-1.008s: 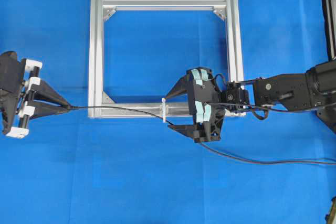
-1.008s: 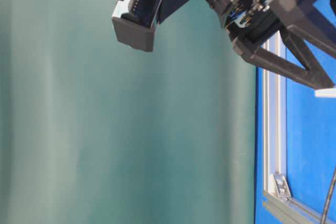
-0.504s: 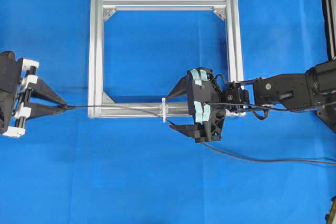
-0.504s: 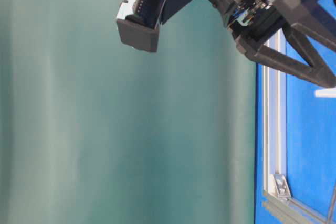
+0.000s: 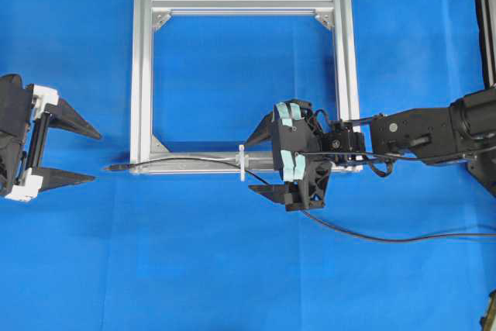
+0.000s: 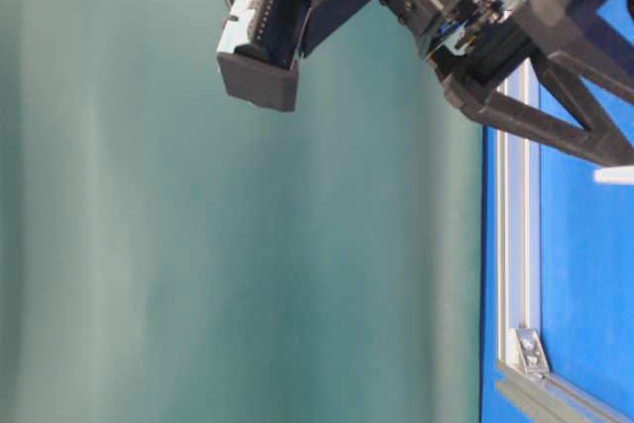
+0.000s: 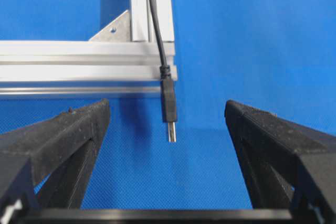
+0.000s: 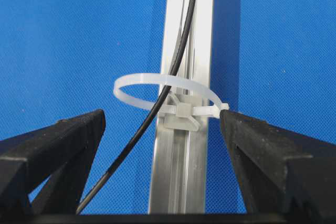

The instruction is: Insert the wire through the string loop located in the center.

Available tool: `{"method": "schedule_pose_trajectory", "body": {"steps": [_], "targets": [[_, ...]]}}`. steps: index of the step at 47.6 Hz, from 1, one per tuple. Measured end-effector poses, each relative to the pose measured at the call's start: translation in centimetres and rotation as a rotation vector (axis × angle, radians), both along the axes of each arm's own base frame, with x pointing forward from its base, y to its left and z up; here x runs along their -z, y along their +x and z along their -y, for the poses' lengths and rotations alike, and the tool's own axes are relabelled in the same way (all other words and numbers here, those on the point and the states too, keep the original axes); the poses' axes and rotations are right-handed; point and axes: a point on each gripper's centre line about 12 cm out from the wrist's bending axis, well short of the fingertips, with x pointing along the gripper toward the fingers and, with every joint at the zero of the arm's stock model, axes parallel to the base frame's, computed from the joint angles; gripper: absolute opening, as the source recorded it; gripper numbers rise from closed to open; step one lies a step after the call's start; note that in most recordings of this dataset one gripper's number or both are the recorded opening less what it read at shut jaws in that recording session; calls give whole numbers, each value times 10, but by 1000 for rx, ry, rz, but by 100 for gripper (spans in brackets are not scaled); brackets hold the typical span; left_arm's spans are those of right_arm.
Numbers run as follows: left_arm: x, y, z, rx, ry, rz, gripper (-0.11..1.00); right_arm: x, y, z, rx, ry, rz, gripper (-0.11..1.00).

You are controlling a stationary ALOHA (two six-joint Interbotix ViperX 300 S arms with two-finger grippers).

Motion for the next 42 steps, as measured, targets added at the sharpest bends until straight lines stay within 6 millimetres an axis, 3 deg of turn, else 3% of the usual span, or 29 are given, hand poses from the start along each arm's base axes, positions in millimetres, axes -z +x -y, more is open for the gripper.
{"method": "schedule_pose_trajectory", "body": {"steps": [11,26,42], "targets": [[-3,-3,0,0,-4,-5,86,-18,-3,-1,-3,3,18,95],[-35,-5,0,5,-24,93,86,-54,-13,0,-4,11,45,95],[-47,-14,-6,-15,-34,121,86,-78,-22,1,-9,12,68,95]]}}
